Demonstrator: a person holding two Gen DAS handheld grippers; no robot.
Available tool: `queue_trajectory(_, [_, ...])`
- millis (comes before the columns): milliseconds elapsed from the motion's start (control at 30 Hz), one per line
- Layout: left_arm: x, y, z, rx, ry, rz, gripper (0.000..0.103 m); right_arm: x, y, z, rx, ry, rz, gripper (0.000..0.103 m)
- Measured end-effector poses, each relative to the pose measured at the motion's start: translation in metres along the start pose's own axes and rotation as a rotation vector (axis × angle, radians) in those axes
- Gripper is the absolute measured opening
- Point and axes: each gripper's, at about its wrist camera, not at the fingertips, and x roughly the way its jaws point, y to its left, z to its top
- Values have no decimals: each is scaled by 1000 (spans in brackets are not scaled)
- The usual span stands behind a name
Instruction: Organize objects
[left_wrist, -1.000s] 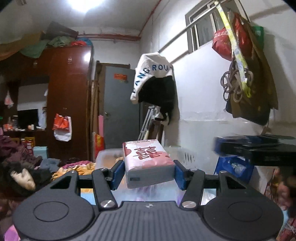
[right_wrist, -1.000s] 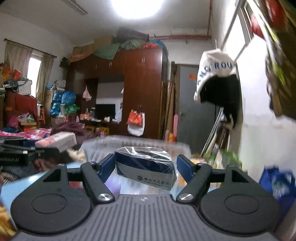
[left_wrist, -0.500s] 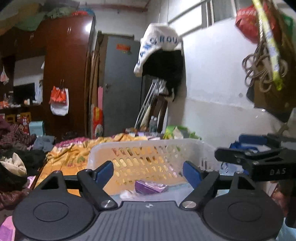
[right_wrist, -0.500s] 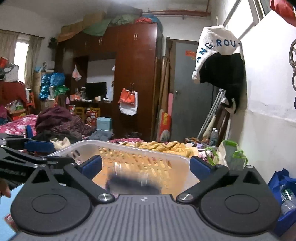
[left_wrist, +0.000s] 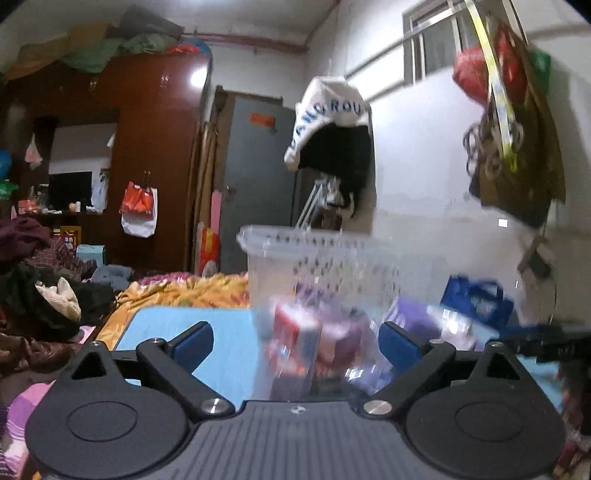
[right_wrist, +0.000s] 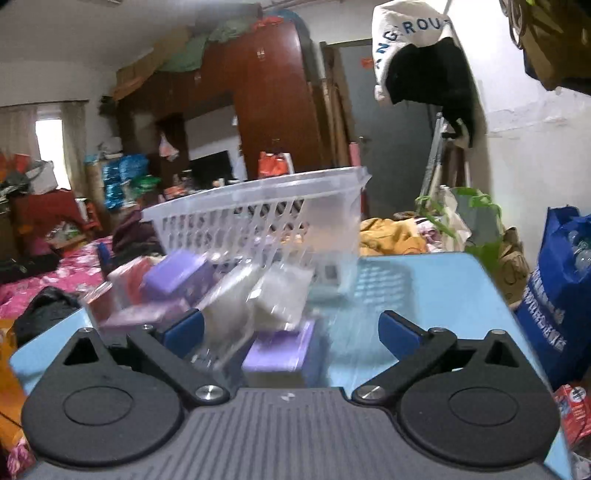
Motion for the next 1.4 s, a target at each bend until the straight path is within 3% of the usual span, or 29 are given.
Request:
queue_trajectory(133, [9,6,-2,-13,22,29,98,4,11,8,-56,-16,-34,89])
queue_trajectory(200, [14,9,-3,-17,41,26,97,7,18,14,-87,-35,-56,78])
queue_trajectory(367, [24,7,-8,2,81,26,93,28,21,20,-116,30,-69,58])
queue_trajectory(533, [35,1,-11,48,132,46,87,46,18,18,-112,92,-56,52])
queue_trajectory(633, [41,-3,-13,67,165,48,77,39,19,11,-122,79,-75,43])
queue_trajectory(667, [42,-4,-13,75,175,54,68,37,19,10,-119,73,-74,42])
queue_trajectory(700, [43,-4,-14,83,187,66,52,36,18,10,-114,63,-69,42])
queue_trajectory(767, [46,-5,-15,89,206,71,35,33,18,9,-111,45,-79,41])
queue_trajectory(967, [35,-9,-19,117,154,64,34,21,22,8,-127,-44,-104,41])
queue_trajectory(1200, [22,-5,-15,61,34,40,34,11,18,9,-91,-124,-90,41])
queue_trajectory(1400, [14,-10,-16,85,-56,45,34,11,20,9,-103,-148,-93,41])
